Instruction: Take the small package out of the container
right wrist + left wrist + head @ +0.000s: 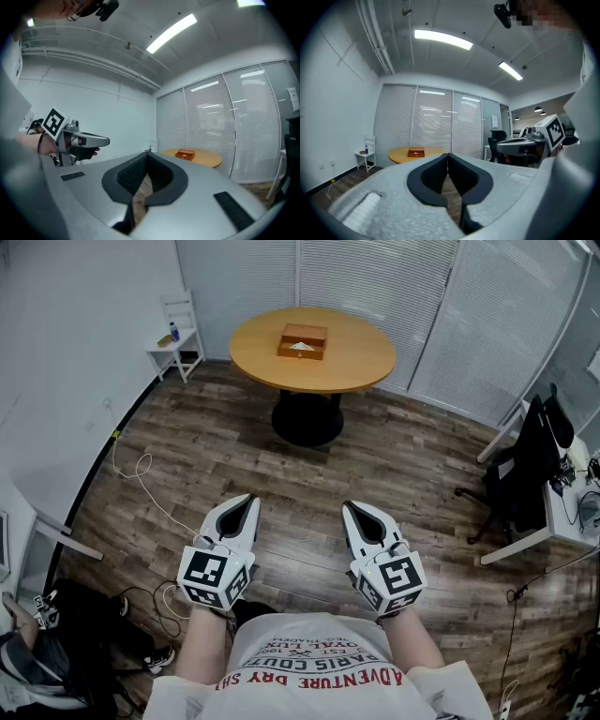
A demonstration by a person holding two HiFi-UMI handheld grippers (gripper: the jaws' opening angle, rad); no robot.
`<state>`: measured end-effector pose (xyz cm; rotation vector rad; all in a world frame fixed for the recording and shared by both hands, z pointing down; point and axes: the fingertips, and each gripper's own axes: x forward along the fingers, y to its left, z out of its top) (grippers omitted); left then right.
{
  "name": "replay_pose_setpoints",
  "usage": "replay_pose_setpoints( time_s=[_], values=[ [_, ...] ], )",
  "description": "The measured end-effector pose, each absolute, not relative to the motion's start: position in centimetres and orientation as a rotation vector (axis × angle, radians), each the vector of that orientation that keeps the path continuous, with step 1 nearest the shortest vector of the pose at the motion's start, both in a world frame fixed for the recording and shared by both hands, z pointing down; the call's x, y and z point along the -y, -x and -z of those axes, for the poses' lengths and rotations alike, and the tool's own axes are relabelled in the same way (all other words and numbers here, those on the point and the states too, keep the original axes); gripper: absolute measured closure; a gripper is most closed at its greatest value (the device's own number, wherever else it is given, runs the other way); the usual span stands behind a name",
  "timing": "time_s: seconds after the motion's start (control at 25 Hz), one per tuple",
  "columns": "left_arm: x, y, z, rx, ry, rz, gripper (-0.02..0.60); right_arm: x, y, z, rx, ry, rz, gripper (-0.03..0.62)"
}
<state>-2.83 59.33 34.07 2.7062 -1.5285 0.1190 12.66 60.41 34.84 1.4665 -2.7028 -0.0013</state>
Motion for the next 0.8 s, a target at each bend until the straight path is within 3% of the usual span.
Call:
replay_pose_setpoints(
  time_s=[0.8],
  values=[
    [-56.8,0.6,-35.9,1.502,-2.657,-0.107,0.571,-58.3,-14.7,-37.9,2.637,-1.42,-0.105,0.586]
  ],
)
